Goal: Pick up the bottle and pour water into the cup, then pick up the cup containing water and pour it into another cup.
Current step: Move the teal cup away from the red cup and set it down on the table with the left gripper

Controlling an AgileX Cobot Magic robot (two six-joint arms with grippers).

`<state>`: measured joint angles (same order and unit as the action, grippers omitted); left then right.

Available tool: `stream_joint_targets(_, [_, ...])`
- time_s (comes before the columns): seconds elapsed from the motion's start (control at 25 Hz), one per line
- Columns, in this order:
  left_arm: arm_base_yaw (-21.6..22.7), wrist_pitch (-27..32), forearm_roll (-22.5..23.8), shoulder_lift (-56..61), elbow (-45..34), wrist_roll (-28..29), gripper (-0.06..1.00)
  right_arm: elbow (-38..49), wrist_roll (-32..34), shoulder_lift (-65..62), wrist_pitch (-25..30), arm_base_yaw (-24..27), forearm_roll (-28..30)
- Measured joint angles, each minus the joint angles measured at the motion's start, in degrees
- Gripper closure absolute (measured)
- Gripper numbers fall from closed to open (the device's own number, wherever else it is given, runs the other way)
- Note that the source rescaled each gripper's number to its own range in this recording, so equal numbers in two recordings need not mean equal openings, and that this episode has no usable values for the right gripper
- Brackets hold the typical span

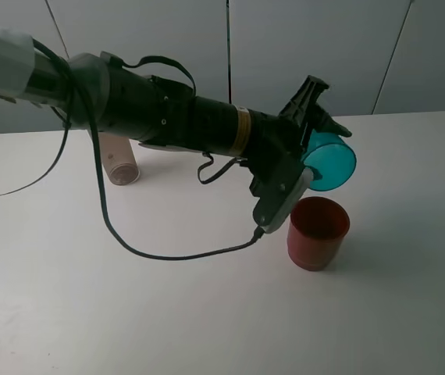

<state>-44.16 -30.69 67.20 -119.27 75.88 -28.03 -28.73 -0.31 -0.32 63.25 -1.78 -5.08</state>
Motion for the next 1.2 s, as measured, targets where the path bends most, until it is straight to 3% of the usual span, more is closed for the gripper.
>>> stream_joint_targets(0.16, [0.8,-1.4,-2.5,2.0,0.0,24.5,0.78,0.0,0.0,0.0,0.0,0.0,0.0])
stream_joint_targets(0.28, [4.0,-5.1,-2.7,2.5,0.1,38.2,0.78,0.0,0.0,0.0,0.0,0.0,0.0])
stream_joint_targets(0.4, [8.5,-8.4,-2.7,2.5,0.1,49.3,0.78,0.0,0.0,0.0,0.0,0.0,0.0])
stream_joint_targets(0.52, [13.2,-10.9,-2.6,2.5,0.1,55.9,0.78,0.0,0.0,0.0,0.0,0.0,0.0])
stream_joint_targets(0.84, [21.6,-23.1,-1.8,-3.7,0.1,60.2,0.78,0.0,0.3,0.0,0.0,0.0,0.0])
stream_joint_targets(1.2, [24.1,-34.4,-4.3,-16.9,0.1,54.5,0.78,0.0,0.0,0.0,0.0,0.0,0.0])
